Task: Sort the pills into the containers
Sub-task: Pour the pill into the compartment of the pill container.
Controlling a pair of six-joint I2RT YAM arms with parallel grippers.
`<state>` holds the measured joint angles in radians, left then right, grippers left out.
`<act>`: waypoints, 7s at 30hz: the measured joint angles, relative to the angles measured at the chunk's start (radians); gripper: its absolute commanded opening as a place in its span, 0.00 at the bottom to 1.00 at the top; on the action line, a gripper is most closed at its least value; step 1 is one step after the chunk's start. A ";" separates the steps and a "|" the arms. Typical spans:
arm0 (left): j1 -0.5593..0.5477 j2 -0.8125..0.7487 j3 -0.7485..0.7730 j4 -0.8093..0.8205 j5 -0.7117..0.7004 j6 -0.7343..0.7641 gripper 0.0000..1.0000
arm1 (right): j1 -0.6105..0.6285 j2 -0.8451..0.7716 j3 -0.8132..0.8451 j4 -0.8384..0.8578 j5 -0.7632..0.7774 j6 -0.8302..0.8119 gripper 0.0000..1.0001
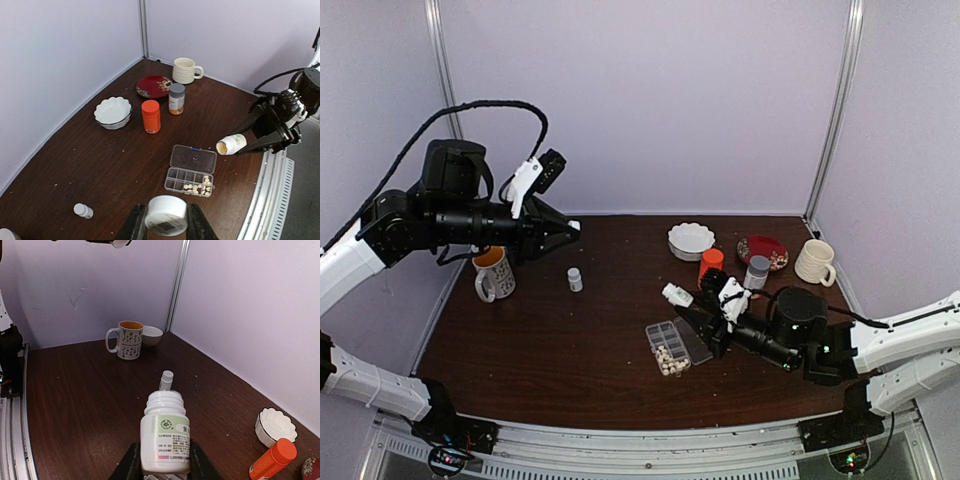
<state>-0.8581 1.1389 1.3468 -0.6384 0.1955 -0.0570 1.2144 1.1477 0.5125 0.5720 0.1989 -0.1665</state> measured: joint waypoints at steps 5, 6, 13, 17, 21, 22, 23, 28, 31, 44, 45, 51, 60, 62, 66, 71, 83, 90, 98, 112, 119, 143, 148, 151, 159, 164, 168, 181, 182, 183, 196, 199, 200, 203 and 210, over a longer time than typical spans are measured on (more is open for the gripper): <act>0.000 0.014 0.000 -0.019 -0.115 0.045 0.00 | -0.003 -0.001 -0.061 0.000 -0.001 0.070 0.06; 0.000 0.020 -0.001 -0.023 -0.144 0.056 0.00 | -0.003 -0.001 -0.077 0.000 -0.001 0.086 0.06; 0.005 0.030 -0.098 0.000 -0.247 0.109 0.00 | -0.004 0.017 -0.160 0.038 -0.011 0.142 0.06; 0.019 0.030 -0.150 0.011 -0.243 0.112 0.00 | -0.004 0.064 -0.181 0.066 -0.012 0.175 0.05; 0.022 0.039 -0.155 0.018 -0.220 0.115 0.00 | -0.005 0.115 -0.204 0.101 -0.013 0.203 0.04; 0.022 0.045 -0.155 0.018 -0.212 0.117 0.00 | -0.007 0.125 -0.209 0.107 -0.012 0.212 0.04; 0.022 0.051 -0.154 0.017 -0.205 0.119 0.00 | -0.009 0.135 -0.212 0.111 -0.012 0.220 0.04; 0.022 0.074 -0.154 -0.003 -0.178 0.130 0.00 | -0.016 0.169 -0.214 0.129 -0.011 0.259 0.04; 0.022 0.067 -0.155 -0.005 -0.163 0.146 0.00 | -0.017 0.180 -0.219 0.138 -0.011 0.277 0.04; 0.022 0.029 -0.232 0.042 -0.111 0.194 0.00 | -0.038 0.214 -0.224 0.102 0.003 0.348 0.04; 0.022 0.029 -0.232 0.043 -0.112 0.195 0.00 | -0.040 0.220 -0.224 0.096 0.004 0.352 0.04; 0.022 0.029 -0.232 0.045 -0.121 0.202 0.00 | -0.050 0.266 -0.209 0.035 0.005 0.381 0.03; 0.022 0.029 -0.232 0.045 -0.127 0.205 0.00 | -0.060 0.296 -0.146 -0.039 0.003 0.401 0.03; 0.022 0.029 -0.232 0.045 -0.128 0.205 0.00 | -0.061 0.302 -0.138 -0.048 0.002 0.402 0.03; 0.022 0.029 -0.232 0.045 -0.129 0.205 0.00 | -0.062 0.309 -0.132 -0.069 -0.006 0.403 0.03; 0.022 0.029 -0.232 0.045 -0.129 0.205 0.00 | -0.067 0.311 -0.127 -0.084 -0.020 0.407 0.03; 0.022 0.029 -0.232 0.043 -0.129 0.205 0.00 | -0.067 0.313 -0.108 -0.111 -0.049 0.406 0.02; 0.022 0.029 -0.232 0.042 -0.129 0.205 0.00 | -0.067 0.313 -0.094 -0.127 -0.063 0.403 0.02; 0.022 0.029 -0.232 0.039 -0.129 0.206 0.00 | -0.067 0.312 -0.076 -0.177 -0.071 0.402 0.01; 0.022 0.030 -0.232 0.038 -0.129 0.206 0.00 | -0.070 0.294 -0.036 -0.255 -0.064 0.402 0.00; 0.022 0.030 -0.232 0.038 -0.129 0.206 0.00 | -0.070 0.268 -0.044 -0.252 -0.055 0.403 0.00; 0.022 0.045 -0.232 0.034 -0.129 0.206 0.00 | -0.070 0.270 -0.050 -0.279 -0.040 0.406 0.00; 0.022 0.045 -0.232 0.033 -0.129 0.206 0.00 | -0.070 0.273 -0.039 -0.297 -0.038 0.402 0.00; 0.022 0.045 -0.232 0.033 -0.129 0.206 0.00 | -0.070 0.275 -0.040 -0.289 -0.039 0.403 0.00; 0.022 0.046 -0.232 0.032 -0.129 0.206 0.00 | -0.070 0.276 -0.038 -0.284 -0.036 0.402 0.00; 0.022 0.047 -0.232 0.032 -0.129 0.206 0.00 | -0.075 0.286 -0.023 -0.283 -0.032 0.399 0.00; 0.022 0.047 -0.232 0.032 -0.129 0.206 0.00 | -0.083 0.291 -0.019 -0.277 -0.029 0.399 0.00; 0.022 0.047 -0.232 0.031 -0.129 0.206 0.00 | -0.098 0.313 -0.006 -0.279 -0.026 0.399 0.00; 0.022 0.047 -0.232 0.032 -0.129 0.206 0.00 | -0.099 0.314 -0.006 -0.281 -0.026 0.399 0.00; 0.022 0.047 -0.232 0.032 -0.129 0.206 0.00 | -0.101 0.319 -0.003 -0.286 -0.026 0.399 0.00; 0.022 0.047 -0.232 0.031 -0.129 0.206 0.00 | -0.106 0.343 0.022 -0.304 -0.026 0.399 0.00; 0.022 0.048 -0.232 0.031 -0.129 0.206 0.00 | -0.108 0.346 0.034 -0.320 -0.028 0.399 0.00; 0.022 0.049 -0.232 0.031 -0.129 0.206 0.00 | -0.109 0.345 0.034 -0.315 -0.030 0.400 0.00; 0.022 0.052 -0.232 0.031 -0.129 0.206 0.00 | -0.109 0.346 0.039 -0.328 -0.034 0.399 0.00; 0.022 0.053 -0.232 0.031 -0.129 0.206 0.00 | -0.110 0.358 0.060 -0.352 -0.034 0.399 0.00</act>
<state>-0.8364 1.1915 1.1145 -0.6071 0.0669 0.1493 1.1042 1.5059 0.5724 0.2195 0.1650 0.2325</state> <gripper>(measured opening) 0.244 0.268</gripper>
